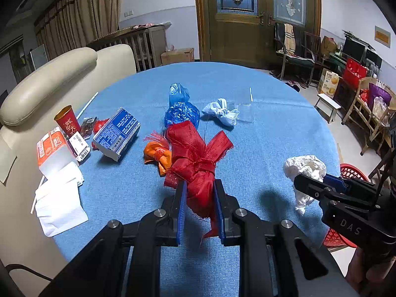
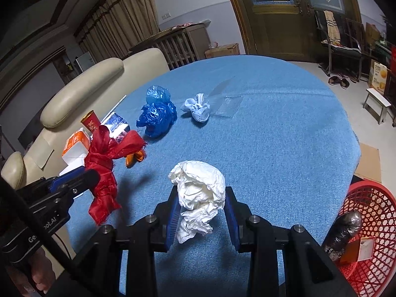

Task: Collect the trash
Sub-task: 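Lift the red mesh bag with the left tool while the right tool holds the tissue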

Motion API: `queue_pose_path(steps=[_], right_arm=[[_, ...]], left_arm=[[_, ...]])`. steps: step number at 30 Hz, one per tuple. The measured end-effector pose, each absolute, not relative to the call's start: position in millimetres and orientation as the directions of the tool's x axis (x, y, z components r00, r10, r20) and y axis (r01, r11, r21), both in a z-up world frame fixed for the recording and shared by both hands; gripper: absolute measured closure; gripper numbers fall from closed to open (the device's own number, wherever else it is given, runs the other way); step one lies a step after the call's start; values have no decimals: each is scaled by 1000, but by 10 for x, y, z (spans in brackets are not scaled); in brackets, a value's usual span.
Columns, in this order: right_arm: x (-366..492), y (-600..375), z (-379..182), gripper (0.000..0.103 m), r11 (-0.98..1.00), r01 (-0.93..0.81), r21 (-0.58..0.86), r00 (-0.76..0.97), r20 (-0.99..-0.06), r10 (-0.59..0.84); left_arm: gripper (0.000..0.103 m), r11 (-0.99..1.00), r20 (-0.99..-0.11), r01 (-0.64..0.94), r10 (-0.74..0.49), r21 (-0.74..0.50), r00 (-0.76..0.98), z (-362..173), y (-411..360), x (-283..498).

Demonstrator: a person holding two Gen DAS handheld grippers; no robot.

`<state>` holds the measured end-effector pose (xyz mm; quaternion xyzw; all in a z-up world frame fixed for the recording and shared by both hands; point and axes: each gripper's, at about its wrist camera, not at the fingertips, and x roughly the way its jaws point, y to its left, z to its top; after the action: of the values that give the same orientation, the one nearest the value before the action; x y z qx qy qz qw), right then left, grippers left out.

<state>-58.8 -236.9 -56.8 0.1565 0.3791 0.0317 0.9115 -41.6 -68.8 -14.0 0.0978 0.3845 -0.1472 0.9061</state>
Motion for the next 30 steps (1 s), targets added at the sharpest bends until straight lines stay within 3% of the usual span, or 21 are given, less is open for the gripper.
queue_pose_path(steps=[30], right_arm=[[-681, -2465, -520, 66, 945, 83, 317, 713, -681, 166]], left_arm=[[81, 928, -696, 370, -230, 54, 680, -54, -749, -555]])
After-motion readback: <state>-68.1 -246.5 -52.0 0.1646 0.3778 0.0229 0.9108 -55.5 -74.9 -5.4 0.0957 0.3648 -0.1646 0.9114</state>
